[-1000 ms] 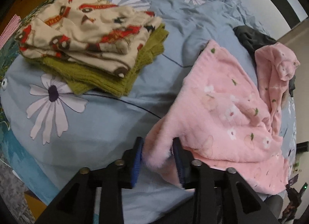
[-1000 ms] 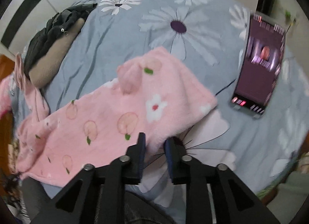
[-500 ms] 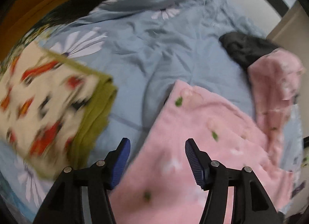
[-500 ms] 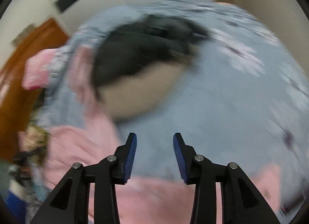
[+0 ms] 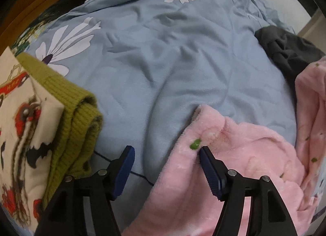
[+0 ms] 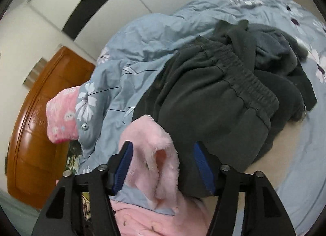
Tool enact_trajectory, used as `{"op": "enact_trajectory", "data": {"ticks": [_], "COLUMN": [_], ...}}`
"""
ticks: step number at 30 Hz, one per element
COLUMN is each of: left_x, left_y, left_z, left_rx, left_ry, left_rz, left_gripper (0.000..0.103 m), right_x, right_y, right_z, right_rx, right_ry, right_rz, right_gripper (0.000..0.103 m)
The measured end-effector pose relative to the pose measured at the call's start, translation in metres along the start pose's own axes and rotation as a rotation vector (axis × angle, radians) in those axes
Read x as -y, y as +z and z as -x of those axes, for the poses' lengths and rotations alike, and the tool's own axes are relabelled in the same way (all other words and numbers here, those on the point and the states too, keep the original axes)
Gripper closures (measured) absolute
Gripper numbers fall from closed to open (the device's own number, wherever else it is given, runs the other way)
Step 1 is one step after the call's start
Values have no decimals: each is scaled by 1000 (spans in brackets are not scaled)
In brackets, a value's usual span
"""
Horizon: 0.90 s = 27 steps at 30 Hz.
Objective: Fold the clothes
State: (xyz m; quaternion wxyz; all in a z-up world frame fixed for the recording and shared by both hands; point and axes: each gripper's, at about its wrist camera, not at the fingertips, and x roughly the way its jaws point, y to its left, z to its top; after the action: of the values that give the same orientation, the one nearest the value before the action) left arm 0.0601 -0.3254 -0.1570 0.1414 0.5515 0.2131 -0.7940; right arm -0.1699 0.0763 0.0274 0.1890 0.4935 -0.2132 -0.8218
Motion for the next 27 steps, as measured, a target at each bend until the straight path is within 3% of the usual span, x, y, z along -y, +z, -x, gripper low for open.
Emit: {"op": "enact_trajectory", "data": {"ticks": [1, 2, 6, 10, 14, 19, 22, 27], "left_x": [-1, -3, -9, -9, 9, 32, 40, 43], "left_y": [-1, -2, -8, -13, -12, -12, -10, 0], "left_z": [4, 8, 33, 51, 57, 57, 52, 27], "left_rx": [7, 13, 52, 78, 77, 58, 32, -22], "left_ry": [0, 0, -21, -50, -51, -24, 11, 82], "left_rz": [7, 14, 55, 85, 75, 18, -15, -34], "left_gripper": [33, 33, 34, 34, 34, 34, 34, 34], "right_x": [-1, -2, -1, 20, 75, 162, 214, 297], "right_y": [0, 0, -2, -5, -5, -10, -13, -25], "right_z": [0, 4, 56, 151, 255, 356, 381, 380], "right_rx": [-7, -9, 34, 146, 275, 420, 435, 386], "right_ry": [4, 17, 98, 83, -27, -222, -332, -469], "right_rz": [-13, -19, 20, 105, 80, -51, -134, -285], "right_gripper": [89, 96, 96, 96, 96, 96, 96, 96]}}
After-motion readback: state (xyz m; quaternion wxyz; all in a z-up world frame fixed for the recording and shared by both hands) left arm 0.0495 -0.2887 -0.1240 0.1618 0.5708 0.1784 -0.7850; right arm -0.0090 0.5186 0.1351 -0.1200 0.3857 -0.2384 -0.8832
